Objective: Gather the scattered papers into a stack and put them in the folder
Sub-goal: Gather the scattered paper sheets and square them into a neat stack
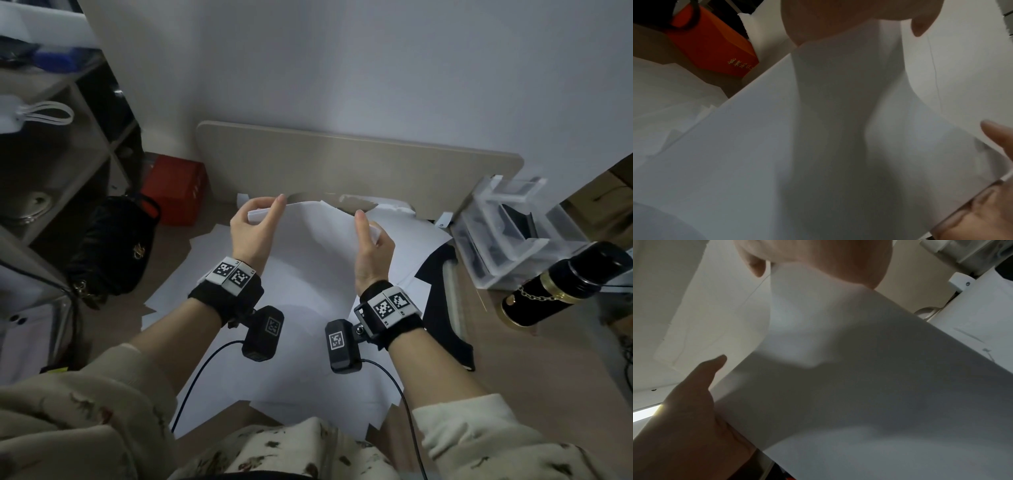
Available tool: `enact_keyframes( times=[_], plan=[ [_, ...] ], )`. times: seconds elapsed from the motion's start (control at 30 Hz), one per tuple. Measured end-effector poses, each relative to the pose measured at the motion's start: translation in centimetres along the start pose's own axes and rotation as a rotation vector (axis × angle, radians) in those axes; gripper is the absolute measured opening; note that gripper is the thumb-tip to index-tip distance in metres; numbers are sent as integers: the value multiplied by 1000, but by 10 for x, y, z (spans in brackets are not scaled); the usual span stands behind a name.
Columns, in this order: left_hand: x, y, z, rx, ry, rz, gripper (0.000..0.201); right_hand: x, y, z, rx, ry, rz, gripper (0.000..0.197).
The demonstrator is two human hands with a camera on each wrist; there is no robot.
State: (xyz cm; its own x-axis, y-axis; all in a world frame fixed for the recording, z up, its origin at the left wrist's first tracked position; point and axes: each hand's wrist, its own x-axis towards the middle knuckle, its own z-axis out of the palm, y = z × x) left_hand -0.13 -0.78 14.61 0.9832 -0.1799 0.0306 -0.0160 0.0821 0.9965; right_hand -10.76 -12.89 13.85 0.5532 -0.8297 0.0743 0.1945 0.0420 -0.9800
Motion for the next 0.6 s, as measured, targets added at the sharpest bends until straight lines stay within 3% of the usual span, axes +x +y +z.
enact_keyframes(
  times=[0.2, 0.33, 0.5, 0.6],
  plan=[
    [1, 0, -1, 2, 5, -27, 19, 4, 8, -2, 19, 38, 40, 28],
    [1, 2, 1, 6, 1, -29, 22, 3, 7, -1, -6, 18, 3, 34],
    [1, 3, 0, -7, -3, -52, 20, 1, 10, -5, -39, 1, 32, 13],
    [1, 3, 0, -15, -8, -52, 21, 1, 8, -4, -54, -7, -8, 26]
  ],
)
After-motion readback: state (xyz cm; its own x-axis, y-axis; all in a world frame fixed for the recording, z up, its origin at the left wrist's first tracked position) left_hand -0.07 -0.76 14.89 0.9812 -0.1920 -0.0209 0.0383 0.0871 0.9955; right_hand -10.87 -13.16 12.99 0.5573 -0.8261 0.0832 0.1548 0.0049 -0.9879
